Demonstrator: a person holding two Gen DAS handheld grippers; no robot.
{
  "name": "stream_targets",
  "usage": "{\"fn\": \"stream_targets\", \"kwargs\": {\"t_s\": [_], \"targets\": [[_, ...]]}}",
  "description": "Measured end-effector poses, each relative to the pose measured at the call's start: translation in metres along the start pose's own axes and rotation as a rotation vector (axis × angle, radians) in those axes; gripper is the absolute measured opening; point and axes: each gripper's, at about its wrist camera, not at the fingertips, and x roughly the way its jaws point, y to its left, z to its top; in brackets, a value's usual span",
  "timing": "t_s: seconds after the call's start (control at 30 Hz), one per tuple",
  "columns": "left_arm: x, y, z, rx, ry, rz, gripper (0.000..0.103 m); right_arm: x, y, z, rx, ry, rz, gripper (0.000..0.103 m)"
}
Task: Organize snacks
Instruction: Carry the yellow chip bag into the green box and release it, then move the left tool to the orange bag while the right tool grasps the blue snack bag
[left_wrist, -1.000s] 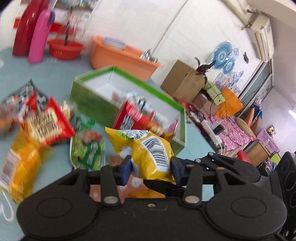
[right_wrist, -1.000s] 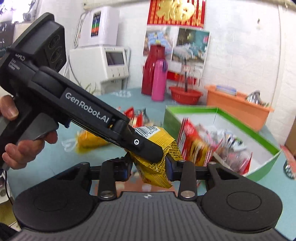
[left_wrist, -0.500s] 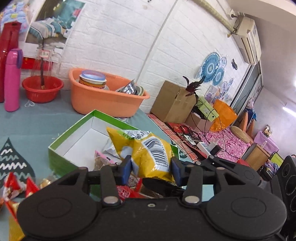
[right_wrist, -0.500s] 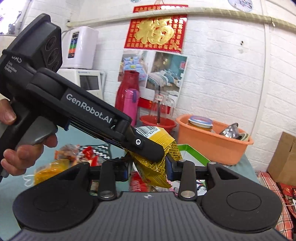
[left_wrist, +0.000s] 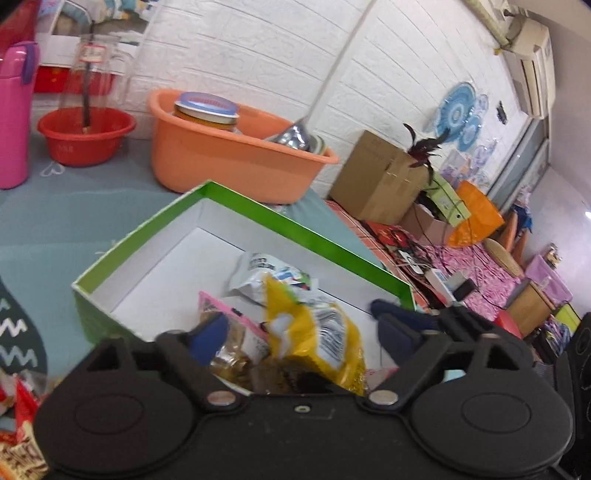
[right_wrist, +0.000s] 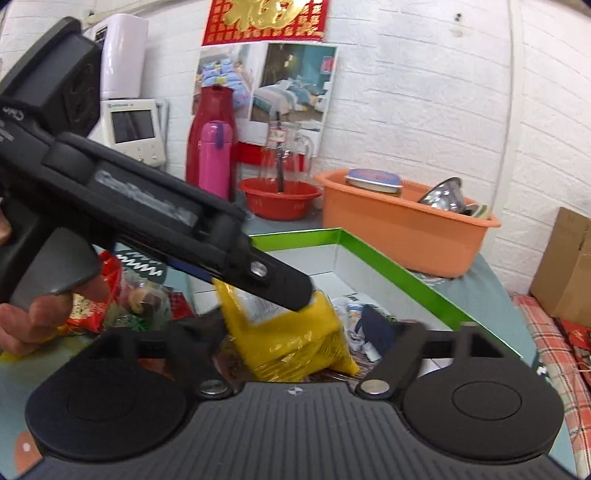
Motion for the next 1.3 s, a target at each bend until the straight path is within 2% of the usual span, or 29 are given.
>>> {"fn": "stream_targets", "kwargs": {"t_s": [0.13,0.27,0.47,0.63,0.9,1.0,1.2,1.3], "targets": [[-0.025,-0.003,-0.003,-0.008,-0.008,0.044,0.103,-0.02,0.001,0.002,-0.005,-0.034,0.017,0.103],[-0.057,-0.012,-0.011,-0.005,-0.028,0.043,0.103,-0.052,0.005,0.008,0.011,-0.09,0.029,0.103],[-0.098,-0.021,-0.041,-0.037,-0.036,0.087,0.103,-0.101,0.012,-0.001,0.071,-0.125,0.063,0.103],[-0.122,-0.02,-0.082,-0.09,-0.026,0.092,0.103,-0.123,0.021,-0.026,0.106,-0.087,0.075,0.103],[-0.128,-0.018,-0.141,-0.152,0.055,0.059,0.103,-0.129,0.023,-0.073,0.217,0.064,0.053,0.103],[-0.125,-0.018,-0.15,-0.171,0.071,0.037,0.103,-0.12,0.023,-0.081,0.244,0.121,0.017,0.103],[-0.121,-0.027,-0.15,-0.129,0.07,0.026,0.103,-0.09,0.021,-0.081,0.297,0.207,-0.038,0.103],[-0.124,-0.029,-0.155,-0.109,0.07,0.031,0.103,-0.077,0.024,-0.075,0.297,0.207,-0.027,0.103]]}}
